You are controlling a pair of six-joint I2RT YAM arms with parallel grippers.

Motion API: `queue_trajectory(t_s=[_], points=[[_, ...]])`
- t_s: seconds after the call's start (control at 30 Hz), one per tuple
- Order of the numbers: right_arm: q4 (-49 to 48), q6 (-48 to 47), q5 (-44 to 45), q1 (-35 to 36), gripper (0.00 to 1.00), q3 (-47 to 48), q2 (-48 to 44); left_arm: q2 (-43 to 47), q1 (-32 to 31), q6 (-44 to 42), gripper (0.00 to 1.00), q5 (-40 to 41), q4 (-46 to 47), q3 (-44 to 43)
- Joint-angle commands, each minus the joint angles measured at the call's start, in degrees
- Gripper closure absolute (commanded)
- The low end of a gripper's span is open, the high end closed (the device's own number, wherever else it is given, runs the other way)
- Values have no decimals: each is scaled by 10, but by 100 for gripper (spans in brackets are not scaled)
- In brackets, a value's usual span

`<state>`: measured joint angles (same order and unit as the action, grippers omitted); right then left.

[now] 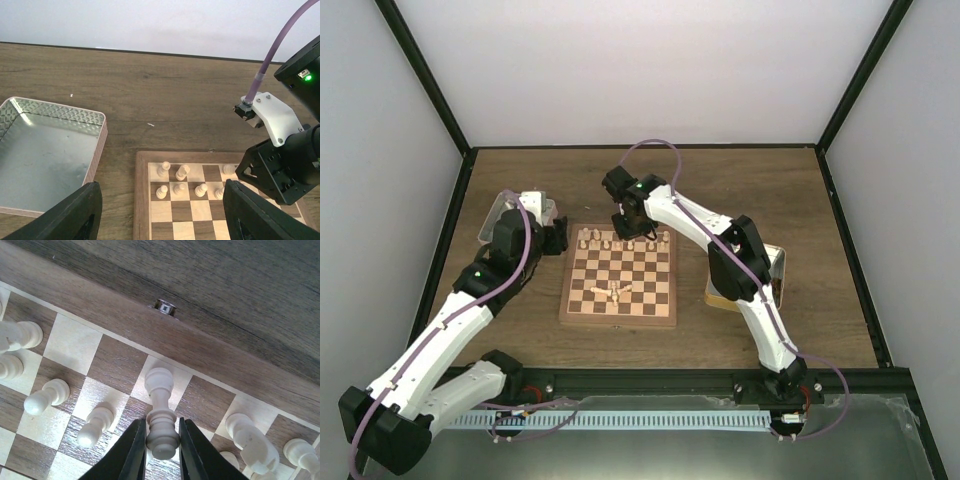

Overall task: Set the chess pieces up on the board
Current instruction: Place the chess piece on the chessboard.

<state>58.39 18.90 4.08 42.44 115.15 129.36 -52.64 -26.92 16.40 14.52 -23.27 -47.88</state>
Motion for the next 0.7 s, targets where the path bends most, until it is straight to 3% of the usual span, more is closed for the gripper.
queue_trajectory(t_s=[0.0,0.37,0.57,0.67], points=[[13,-3,-5,-3,79,27,-11,6,3,-6,32,2,6,5],[4,5,-1,-3,77,32,-7,5,3,-7,32,1,6,7],[-28,31,32,-3,63,31,-15,4,3,-7,32,1,7,7],[-47,41,41,-4,61,28,-14,4,3,-7,32,1,7,8]])
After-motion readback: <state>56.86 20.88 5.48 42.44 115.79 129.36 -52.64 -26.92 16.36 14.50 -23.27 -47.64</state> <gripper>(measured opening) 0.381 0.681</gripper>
